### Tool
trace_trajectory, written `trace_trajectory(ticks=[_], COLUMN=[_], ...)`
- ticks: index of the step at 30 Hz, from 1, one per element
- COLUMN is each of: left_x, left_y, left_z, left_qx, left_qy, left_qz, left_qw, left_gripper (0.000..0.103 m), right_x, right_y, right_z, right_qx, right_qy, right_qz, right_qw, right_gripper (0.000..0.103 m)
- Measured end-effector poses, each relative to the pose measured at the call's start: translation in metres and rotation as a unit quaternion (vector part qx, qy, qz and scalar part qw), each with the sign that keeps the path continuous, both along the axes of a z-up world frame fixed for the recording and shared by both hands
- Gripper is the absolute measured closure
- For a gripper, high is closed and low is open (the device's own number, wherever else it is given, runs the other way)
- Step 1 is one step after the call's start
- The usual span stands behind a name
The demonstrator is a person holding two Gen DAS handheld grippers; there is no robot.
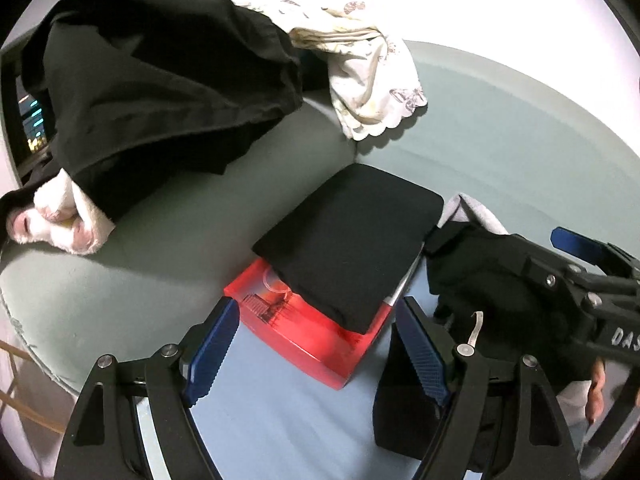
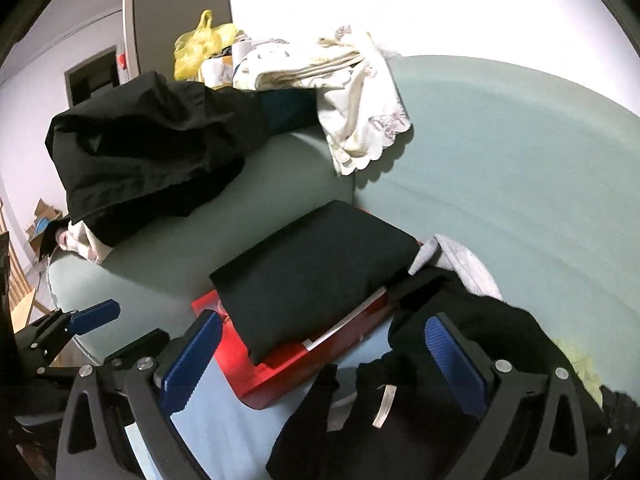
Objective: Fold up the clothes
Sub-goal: 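Open both grippers and release the folded black garment on the red box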
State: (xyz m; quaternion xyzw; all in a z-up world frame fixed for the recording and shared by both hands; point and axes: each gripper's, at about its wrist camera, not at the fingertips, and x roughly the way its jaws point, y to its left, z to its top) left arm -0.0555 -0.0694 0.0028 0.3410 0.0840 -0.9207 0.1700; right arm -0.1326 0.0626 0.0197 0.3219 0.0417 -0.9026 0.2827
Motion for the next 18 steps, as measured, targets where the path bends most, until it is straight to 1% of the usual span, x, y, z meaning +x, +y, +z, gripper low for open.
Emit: trace_trajectory(ticks=[4,6,8,11,18], left_x=[0.000,0.003,0.003,0.001,0.002], left_y=[-0.002,-0.002,-0.002,0.000,-0.006], left_z=[-0.008,-0.013,-0.018,-0.026,-0.032], left_qx=[-0.002,-0.004,-0.010,-0.020,-0.021], left_qy=[0.006,0.015,0.017,0.005,0.014], left_qz=[0.015,0.018,0.013,0.004,0.003], left_qw=[0.9999,0.9997,0.9997,0.9998,0.9997], left_gripper=[0.022,0.022,0.022,0.022,0.022], right_x=[0.004,0.005,0.006,0.006,0.008], right_y=[0.000,-0.002,-0.006,-0.010,-0.015], right_z=[-0.008,-0.011,-0.014,-0.019,-0.033], right_qx=[-0.011,-0.013,-0.012,-0.013,-0.017], right_qy=[-0.008,-0.006,-0.003,-0.008,-0.025], right_qz=[-0.012,-0.014,-0.017,-0.019,-0.021], right_qw=[1.000,1.000,1.000,1.000,0.999], right_gripper=[0.000,0.000,0.000,0.000,0.000])
